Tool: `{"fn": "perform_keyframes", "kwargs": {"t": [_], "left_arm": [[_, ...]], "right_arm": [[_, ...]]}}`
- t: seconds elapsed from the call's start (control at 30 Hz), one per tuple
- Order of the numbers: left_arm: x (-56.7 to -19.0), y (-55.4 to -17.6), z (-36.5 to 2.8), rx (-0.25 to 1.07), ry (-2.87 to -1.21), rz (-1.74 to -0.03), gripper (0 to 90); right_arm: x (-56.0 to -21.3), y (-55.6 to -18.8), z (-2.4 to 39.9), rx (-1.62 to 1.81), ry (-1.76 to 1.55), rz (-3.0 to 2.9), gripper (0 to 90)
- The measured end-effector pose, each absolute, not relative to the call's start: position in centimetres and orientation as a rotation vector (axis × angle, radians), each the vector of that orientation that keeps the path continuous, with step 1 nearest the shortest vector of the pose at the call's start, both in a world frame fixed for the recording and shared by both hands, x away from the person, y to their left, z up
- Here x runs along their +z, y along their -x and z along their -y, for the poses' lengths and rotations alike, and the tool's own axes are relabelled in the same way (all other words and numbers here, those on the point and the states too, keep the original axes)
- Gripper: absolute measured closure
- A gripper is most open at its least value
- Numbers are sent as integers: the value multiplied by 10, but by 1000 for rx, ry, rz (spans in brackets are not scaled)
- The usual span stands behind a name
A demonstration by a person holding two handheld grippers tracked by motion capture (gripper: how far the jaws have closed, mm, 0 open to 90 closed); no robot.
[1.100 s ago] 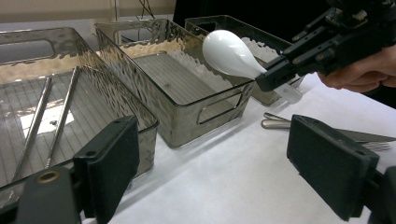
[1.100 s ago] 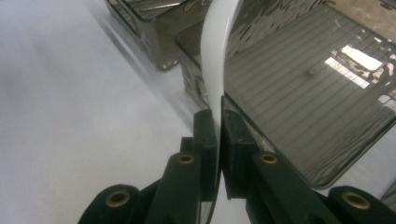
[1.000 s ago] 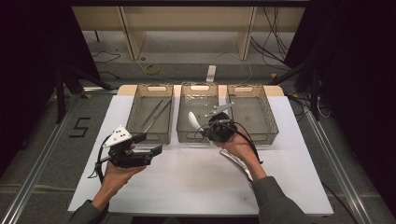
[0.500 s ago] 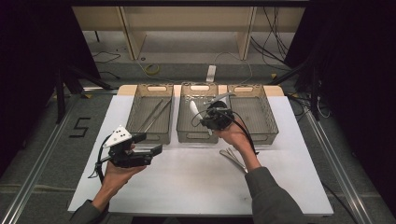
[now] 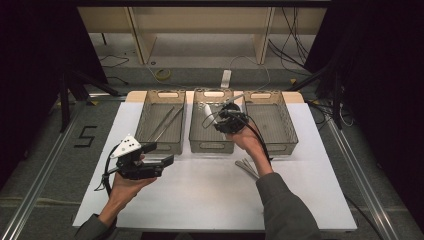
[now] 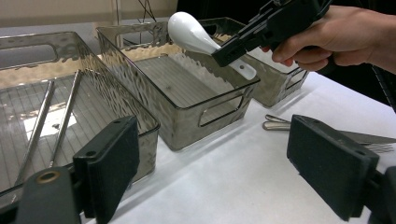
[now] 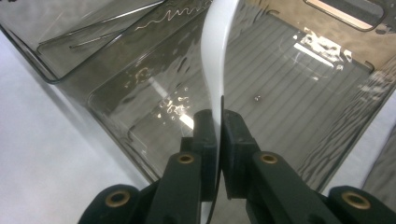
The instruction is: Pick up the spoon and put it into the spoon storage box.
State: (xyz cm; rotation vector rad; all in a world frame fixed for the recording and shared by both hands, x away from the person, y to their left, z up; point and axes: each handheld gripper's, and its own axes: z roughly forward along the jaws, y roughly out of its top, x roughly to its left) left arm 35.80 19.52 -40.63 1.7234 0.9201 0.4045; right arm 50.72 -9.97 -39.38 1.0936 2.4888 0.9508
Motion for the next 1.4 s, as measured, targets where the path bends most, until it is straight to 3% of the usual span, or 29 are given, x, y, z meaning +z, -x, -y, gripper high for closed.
{"fn": "perform_keyframes", "kwargs": {"t": [1.13,1.4], "left_arm": [[-406,-358,-195,411,-1732,-918,167],[-407,-358,-195,410,-1725,-921,166]], "right_arm": [[-412,-535,91,865,-1209,-2488,853],[-406,-534,93,912,-1192,-2499,620]]}}
